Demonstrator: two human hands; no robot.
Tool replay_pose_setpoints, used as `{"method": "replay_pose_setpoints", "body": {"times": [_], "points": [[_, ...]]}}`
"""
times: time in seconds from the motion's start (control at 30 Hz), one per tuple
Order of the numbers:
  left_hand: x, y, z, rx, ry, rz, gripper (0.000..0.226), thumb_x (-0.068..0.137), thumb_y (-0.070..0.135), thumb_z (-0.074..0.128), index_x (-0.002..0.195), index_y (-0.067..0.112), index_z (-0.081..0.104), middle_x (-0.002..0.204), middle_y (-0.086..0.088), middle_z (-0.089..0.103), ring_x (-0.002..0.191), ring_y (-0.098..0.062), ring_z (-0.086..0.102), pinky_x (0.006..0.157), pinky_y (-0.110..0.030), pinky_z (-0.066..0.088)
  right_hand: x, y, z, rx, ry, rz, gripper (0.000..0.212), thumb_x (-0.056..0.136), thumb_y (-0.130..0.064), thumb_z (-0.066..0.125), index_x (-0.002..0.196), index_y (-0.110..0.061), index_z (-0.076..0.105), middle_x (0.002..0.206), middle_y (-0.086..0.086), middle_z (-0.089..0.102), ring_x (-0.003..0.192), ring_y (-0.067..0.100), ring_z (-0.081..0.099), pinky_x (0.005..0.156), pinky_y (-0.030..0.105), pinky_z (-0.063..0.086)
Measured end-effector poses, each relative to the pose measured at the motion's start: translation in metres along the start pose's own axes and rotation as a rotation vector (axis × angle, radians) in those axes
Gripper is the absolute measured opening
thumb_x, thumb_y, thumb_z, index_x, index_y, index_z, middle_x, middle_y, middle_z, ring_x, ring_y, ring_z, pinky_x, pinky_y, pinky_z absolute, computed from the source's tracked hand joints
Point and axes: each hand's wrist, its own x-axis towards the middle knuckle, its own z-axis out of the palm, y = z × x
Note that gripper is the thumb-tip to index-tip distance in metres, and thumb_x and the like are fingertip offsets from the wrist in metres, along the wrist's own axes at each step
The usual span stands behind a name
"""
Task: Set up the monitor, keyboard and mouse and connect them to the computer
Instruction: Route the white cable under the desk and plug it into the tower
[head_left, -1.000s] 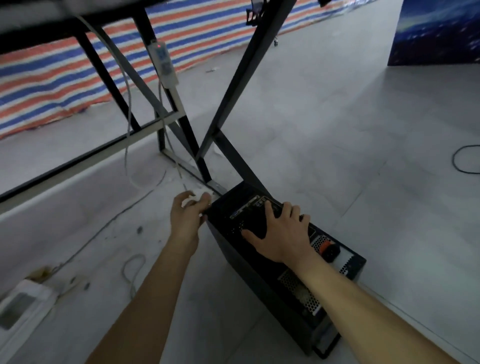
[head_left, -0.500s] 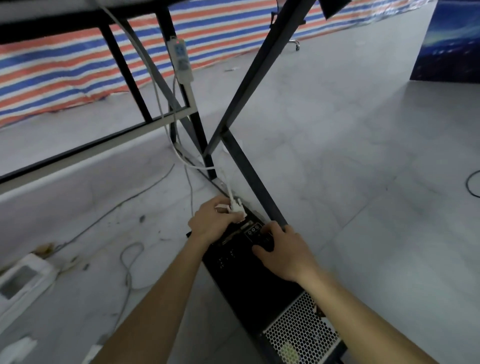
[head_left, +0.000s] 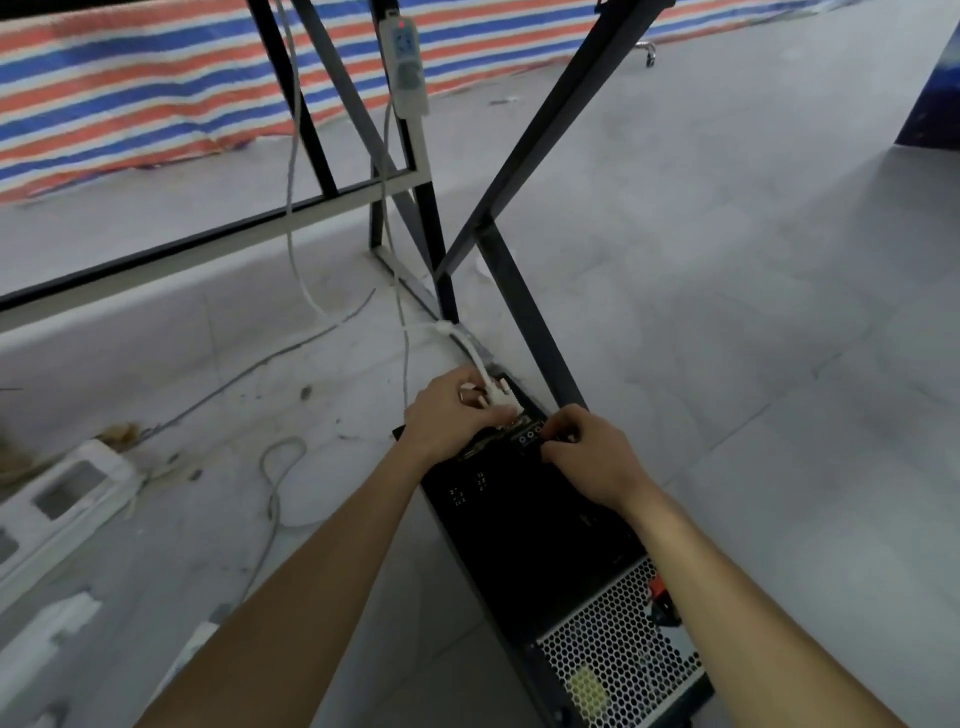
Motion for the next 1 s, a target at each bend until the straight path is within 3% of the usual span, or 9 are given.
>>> {"method": "replay_pose_setpoints", "body": {"times": [0.17,0.3,0.5,0.63,0.8,0.93,1.0], "points": [[0.000,0.006,-0.003,0.140,-0.022,0.090,0.028,0.065,0.055,0.083,0.076,0.056,0.057,0.075,0.018,0.068,0.080,-0.009,0.066,0.077,-0.034,0.052,-0.001,0.001,0.003,-0.009,0.005,0.000,0.012,0.084,-0.026,0.065,0.091,-0.033,0.059,0.101,-0.004,0.062,0.088,0.011,0.056,0.069,0.026,0.041],[-0.002,0.008,-0.003,0.218,-0.005,0.139,0.025,0.072,0.052,0.080,0.076,0.052,0.056,0.077,0.019,0.066,0.087,-0.012,0.065,0.083,-0.034,0.049,-0.001,0.003,0.004,-0.001,0.014,-0.010,0.014,0.083,-0.026,0.066,0.093,-0.033,0.060,0.106,-0.002,0.063,0.094,0.016,0.057,0.074,0.029,0.042],[-0.005,0.000,0.001,0.167,0.057,0.120,0.015,0.088,0.046,0.070,0.084,0.044,0.056,0.084,0.014,0.064,0.091,-0.016,0.065,0.082,-0.032,0.049,0.003,0.005,0.004,0.008,0.009,-0.022,0.013,0.084,-0.026,0.066,0.094,-0.029,0.060,0.097,-0.006,0.060,0.088,0.012,0.055,0.066,0.025,0.041],[-0.005,-0.003,0.003,0.101,0.056,0.118,0.016,0.086,0.044,0.074,0.083,0.041,0.059,0.080,0.017,0.068,0.082,-0.007,0.066,0.074,-0.027,0.050,0.004,0.007,0.004,0.012,0.005,-0.023,0.011,0.086,-0.026,0.065,0.095,-0.026,0.060,0.098,-0.004,0.062,0.087,0.013,0.055,0.069,0.028,0.043],[-0.011,0.002,-0.004,0.062,0.015,0.180,0.016,0.082,0.034,0.079,0.083,0.039,0.064,0.078,0.019,0.071,0.074,0.011,0.063,0.064,-0.006,0.042,0.006,0.005,0.005,0.013,0.005,-0.030,0.011,0.087,-0.027,0.063,0.096,-0.023,0.059,0.097,-0.003,0.063,0.084,0.012,0.055,0.072,0.030,0.045],[-0.011,0.003,-0.005,0.097,-0.040,0.185,0.016,0.078,0.044,0.081,0.090,0.039,0.071,0.084,0.017,0.073,0.081,0.007,0.066,0.069,-0.008,0.046,0.005,0.004,0.006,-0.011,0.026,-0.027,0.009,0.087,-0.029,0.063,0.093,-0.024,0.058,0.096,-0.003,0.063,0.086,0.015,0.058,0.075,0.032,0.049],[-0.009,0.003,0.001,0.169,-0.023,0.176,0.023,0.078,0.055,0.076,0.095,0.040,0.071,0.081,0.018,0.072,0.082,0.004,0.066,0.073,-0.016,0.050,0.004,0.005,0.006,-0.016,0.032,-0.028,0.009,0.087,-0.030,0.063,0.093,-0.025,0.058,0.100,-0.001,0.062,0.086,0.016,0.059,0.075,0.032,0.049]]}}
